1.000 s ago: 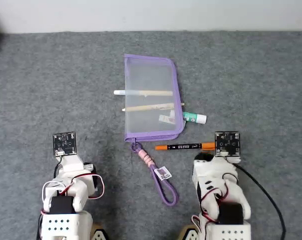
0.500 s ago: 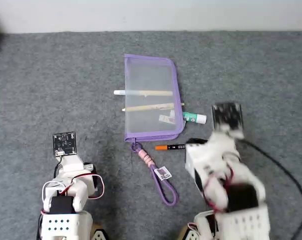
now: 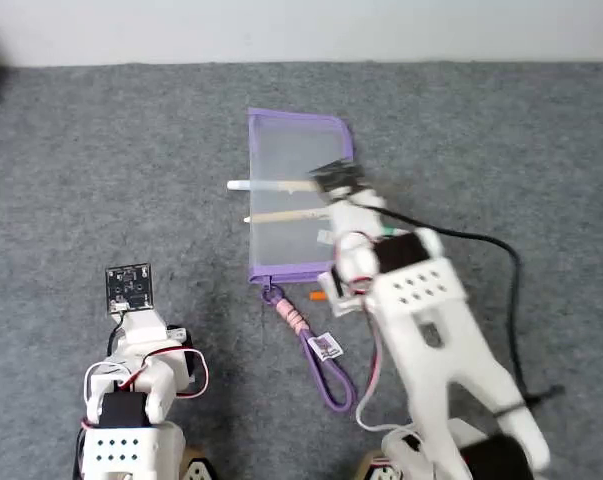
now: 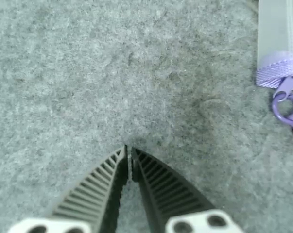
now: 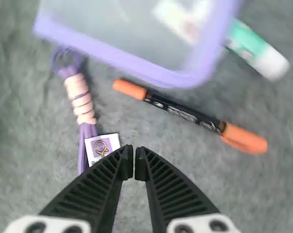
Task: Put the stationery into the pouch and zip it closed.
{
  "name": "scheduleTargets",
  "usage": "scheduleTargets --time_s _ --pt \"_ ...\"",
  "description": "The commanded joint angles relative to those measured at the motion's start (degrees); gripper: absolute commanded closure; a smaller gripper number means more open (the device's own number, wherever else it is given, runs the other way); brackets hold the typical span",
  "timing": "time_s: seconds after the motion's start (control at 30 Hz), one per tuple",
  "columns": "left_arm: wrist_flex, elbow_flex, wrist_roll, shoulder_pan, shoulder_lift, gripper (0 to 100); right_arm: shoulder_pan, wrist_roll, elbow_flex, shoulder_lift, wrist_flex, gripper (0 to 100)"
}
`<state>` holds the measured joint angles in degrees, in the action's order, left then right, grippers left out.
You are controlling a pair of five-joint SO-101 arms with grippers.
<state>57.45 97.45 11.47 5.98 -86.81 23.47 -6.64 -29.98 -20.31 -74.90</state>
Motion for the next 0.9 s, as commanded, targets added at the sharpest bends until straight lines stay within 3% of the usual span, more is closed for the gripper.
scheduleTargets --time_s 0.0,0.13,0.33,0.57,0.87 --pt "-0.97 -3.03 -0.44 0.00 -0.44 99 4.35 -2.29 6.15 5.49 0.13 95.3" --pt "-0.97 -3.03 -0.44 0.00 -0.44 99 9.89 -2.37 10.64 13.23 0.13 94.1" --pt "-0.97 -3.03 -0.44 0.00 -0.44 99 12.53 -2.29 19.16 25.10 -1.63 79.0" --pt "-0.97 -3.03 -0.44 0.00 -0.44 99 12.53 -2.37 30.42 36.62 -4.79 82.7" --pt "-0.97 -3.03 -0.44 0.00 -0.44 99 15.96 -2.37 32.79 44.97 -3.47 84.4"
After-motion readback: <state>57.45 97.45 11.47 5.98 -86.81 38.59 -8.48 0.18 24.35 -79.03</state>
